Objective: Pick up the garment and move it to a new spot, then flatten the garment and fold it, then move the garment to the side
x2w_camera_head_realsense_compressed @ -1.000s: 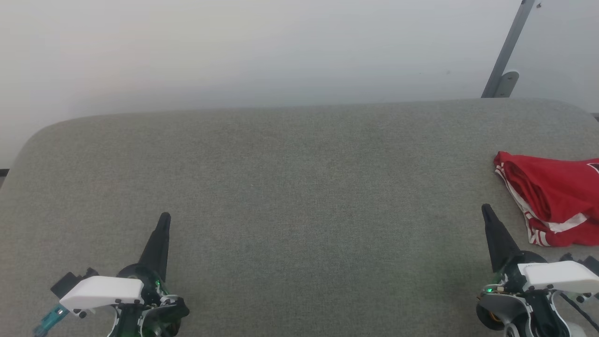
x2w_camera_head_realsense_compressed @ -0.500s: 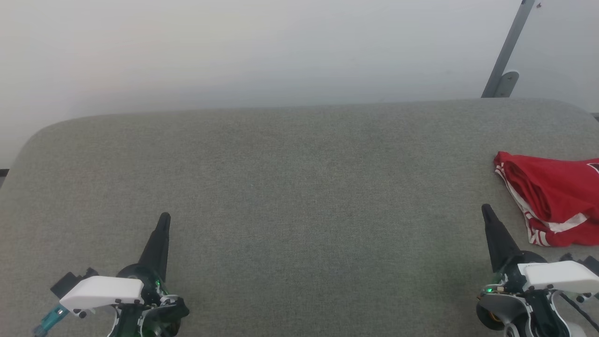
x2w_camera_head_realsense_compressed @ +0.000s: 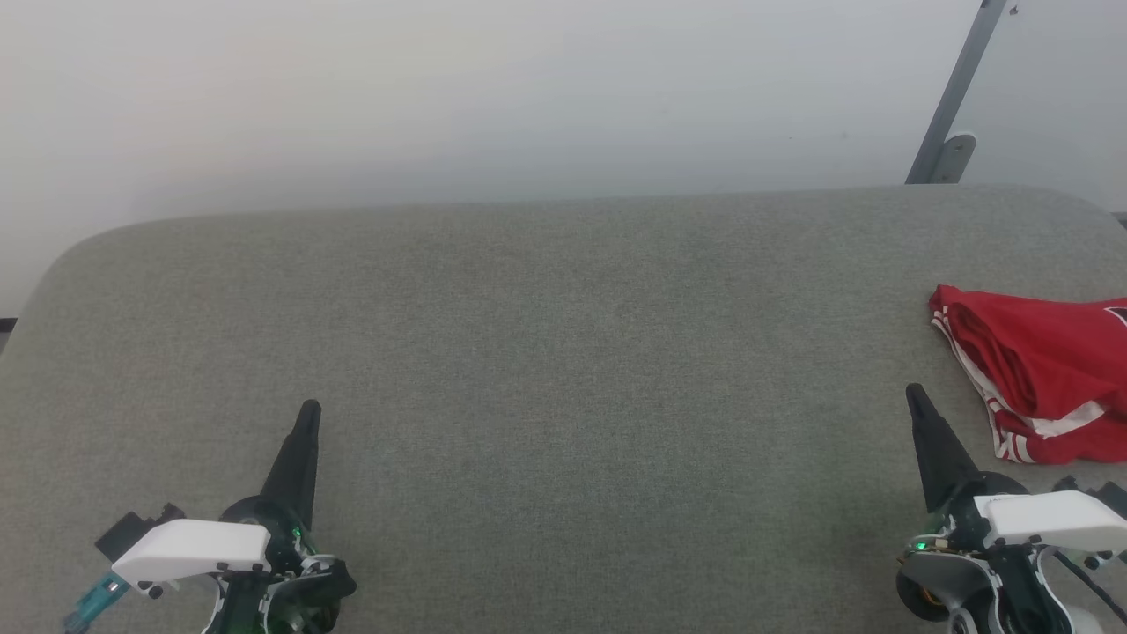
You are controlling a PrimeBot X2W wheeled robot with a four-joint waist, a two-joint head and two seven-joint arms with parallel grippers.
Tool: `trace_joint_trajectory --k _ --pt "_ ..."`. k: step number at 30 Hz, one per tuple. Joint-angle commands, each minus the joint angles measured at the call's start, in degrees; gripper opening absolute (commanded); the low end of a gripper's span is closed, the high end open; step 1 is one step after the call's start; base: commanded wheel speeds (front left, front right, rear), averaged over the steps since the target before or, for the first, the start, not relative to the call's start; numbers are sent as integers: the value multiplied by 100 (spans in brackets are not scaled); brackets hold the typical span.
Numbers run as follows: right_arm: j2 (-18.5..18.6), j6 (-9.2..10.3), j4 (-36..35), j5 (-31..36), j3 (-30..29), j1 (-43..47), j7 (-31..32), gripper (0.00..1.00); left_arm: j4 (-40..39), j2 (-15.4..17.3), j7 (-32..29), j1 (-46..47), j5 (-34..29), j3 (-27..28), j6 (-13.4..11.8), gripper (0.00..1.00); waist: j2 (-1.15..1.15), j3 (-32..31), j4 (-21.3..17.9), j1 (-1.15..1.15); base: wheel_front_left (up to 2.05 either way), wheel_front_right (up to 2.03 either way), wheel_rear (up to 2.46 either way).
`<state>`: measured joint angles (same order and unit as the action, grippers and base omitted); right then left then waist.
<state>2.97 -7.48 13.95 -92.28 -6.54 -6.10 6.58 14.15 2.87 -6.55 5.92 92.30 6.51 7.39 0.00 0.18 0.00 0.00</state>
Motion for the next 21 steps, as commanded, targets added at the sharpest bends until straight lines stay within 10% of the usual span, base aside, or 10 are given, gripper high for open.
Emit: trace_joint_trajectory --k 1,21 --pt "-21 -2 18 -24 2 -33 12 0 -21 -15 -19 60 19 17 18 0 0 0 0 0 0 0 0" --pt "-21 -2 18 -25 2 -33 11 0 -21 -15 -18 59 20 16 17 0 0 0 0 0 0 0 0"
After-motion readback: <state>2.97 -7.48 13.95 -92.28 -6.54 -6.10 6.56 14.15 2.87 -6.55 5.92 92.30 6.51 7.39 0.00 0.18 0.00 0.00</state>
